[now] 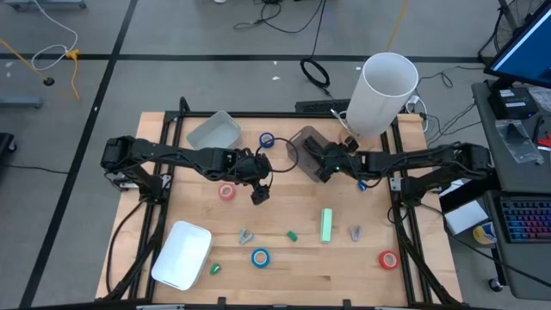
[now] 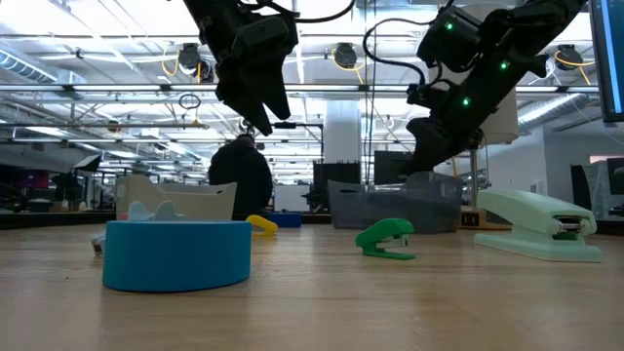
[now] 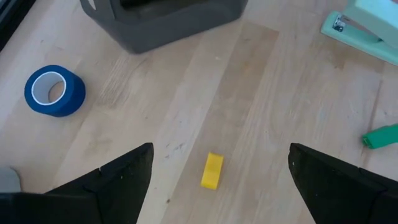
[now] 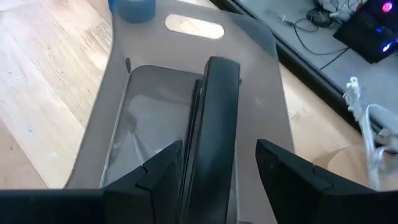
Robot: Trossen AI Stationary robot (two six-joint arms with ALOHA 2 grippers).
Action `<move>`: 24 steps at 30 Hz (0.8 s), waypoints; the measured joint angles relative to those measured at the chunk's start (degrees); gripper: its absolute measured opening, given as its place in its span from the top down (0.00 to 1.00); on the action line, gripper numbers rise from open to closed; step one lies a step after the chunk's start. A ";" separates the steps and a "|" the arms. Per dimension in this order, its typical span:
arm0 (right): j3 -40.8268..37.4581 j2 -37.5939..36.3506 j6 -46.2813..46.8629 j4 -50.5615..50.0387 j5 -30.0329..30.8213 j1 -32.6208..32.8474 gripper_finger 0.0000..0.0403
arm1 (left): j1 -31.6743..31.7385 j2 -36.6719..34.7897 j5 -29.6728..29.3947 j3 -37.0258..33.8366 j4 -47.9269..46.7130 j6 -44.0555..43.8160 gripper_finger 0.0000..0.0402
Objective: Pick and place Stapler, Stapler remover, tape
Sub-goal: Put the black stapler into the black bin, then put the turquoise stapler into the black bin
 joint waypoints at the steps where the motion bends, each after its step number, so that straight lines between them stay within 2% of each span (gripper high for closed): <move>1: 0.00 -0.62 -0.73 0.49 0.02 0.00 0.52 | 0.00 0.00 0.00 0.00 0.00 0.00 0.09; 7: 0.04 -8.28 -6.36 1.24 -1.60 1.35 0.56 | 0.00 0.00 0.53 0.00 -0.16 0.39 0.09; 11: 0.07 -14.67 -3.61 0.76 -12.25 1.66 0.59 | 0.01 0.00 1.32 0.00 -0.39 0.58 0.09; 15: 0.07 -19.23 5.99 -1.69 -22.51 1.66 0.60 | 0.92 0.00 1.42 0.00 -0.37 0.96 0.09; 20: 0.07 -21.83 17.48 -5.68 -35.16 1.66 0.60 | 2.51 0.00 1.98 -0.82 1.19 0.92 0.09; 24: 0.07 -22.29 22.22 -9.14 -43.64 1.68 0.61 | 3.03 -0.13 5.93 -3.96 6.34 -0.24 0.09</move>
